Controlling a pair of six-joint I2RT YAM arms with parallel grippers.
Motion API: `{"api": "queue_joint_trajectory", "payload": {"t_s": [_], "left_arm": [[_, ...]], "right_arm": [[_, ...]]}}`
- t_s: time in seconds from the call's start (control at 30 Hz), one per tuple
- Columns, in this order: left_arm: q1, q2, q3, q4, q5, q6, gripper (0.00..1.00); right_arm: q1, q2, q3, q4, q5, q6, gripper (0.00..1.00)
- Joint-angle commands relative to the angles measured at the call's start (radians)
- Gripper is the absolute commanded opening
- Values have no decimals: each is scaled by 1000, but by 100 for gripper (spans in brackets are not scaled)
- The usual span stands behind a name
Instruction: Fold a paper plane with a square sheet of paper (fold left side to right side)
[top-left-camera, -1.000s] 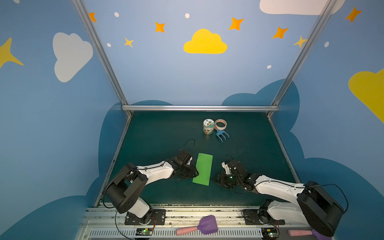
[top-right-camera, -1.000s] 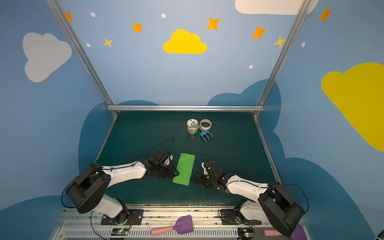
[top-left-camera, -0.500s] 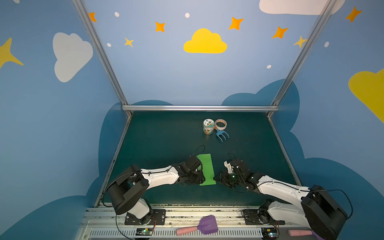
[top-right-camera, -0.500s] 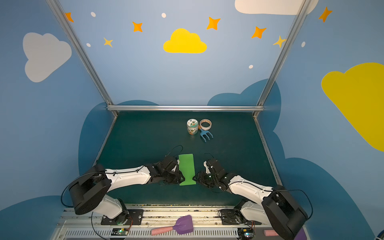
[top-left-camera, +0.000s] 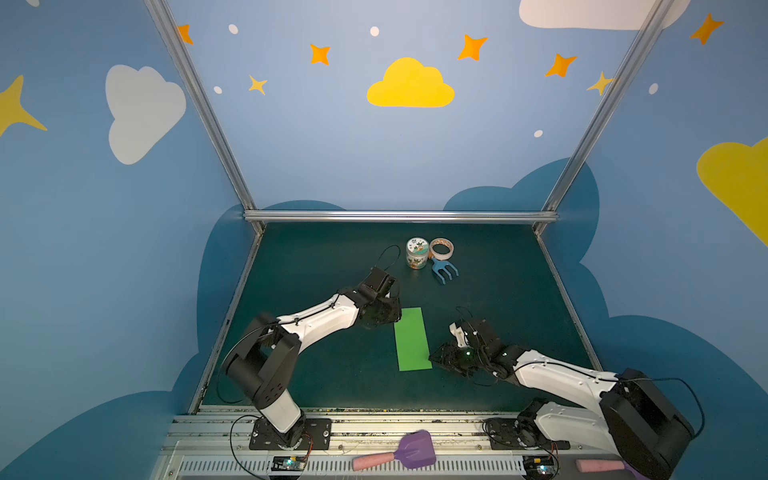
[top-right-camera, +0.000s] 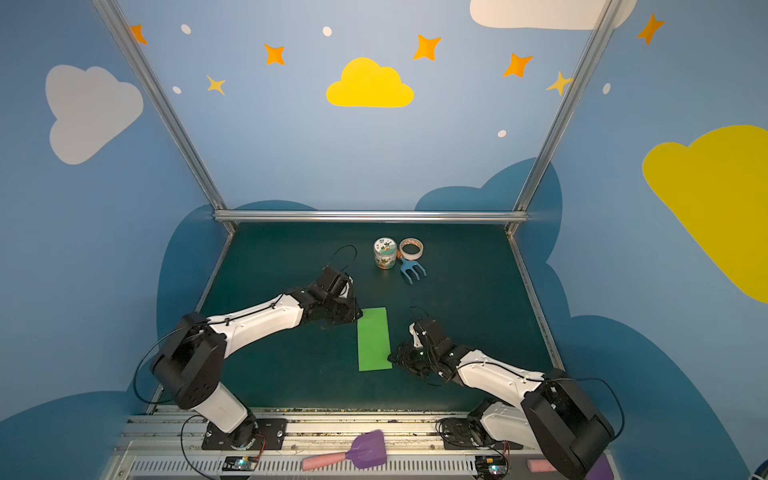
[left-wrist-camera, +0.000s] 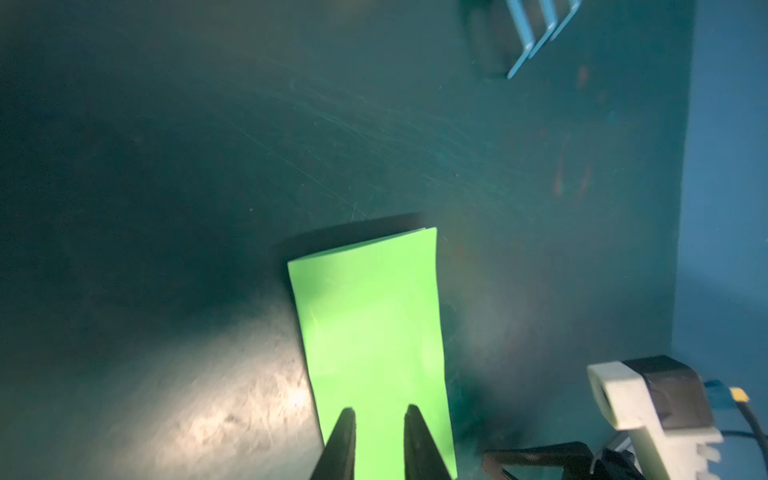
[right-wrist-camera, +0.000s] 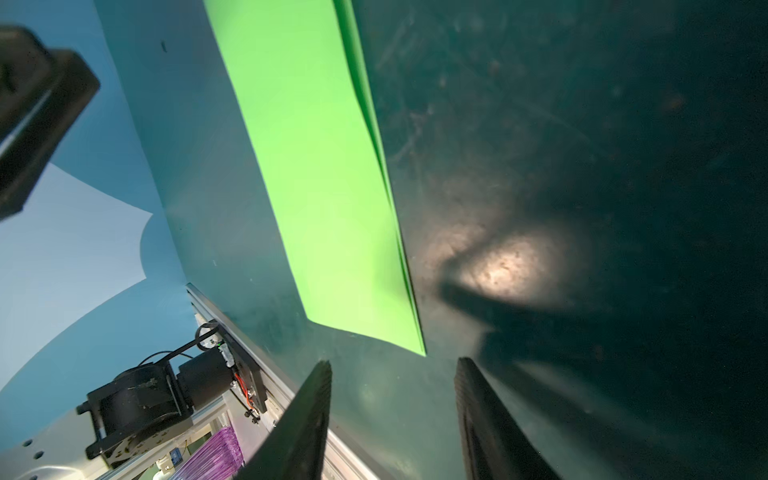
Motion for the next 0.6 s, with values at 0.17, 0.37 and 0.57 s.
{"api": "queue_joint_trajectory", "payload": {"t_s": [0.17, 0.37, 0.57], "left_arm": [[32, 128, 85, -19, 96, 94, 21], [36, 181, 87, -1, 96, 98, 19], [39, 218, 67, 28, 90, 89, 16]], "right_arm": [[-2, 50, 6, 52, -33, -9, 48], [2, 81, 3, 80, -41, 5, 48], [11, 96, -6, 109, -47, 26, 48]]}}
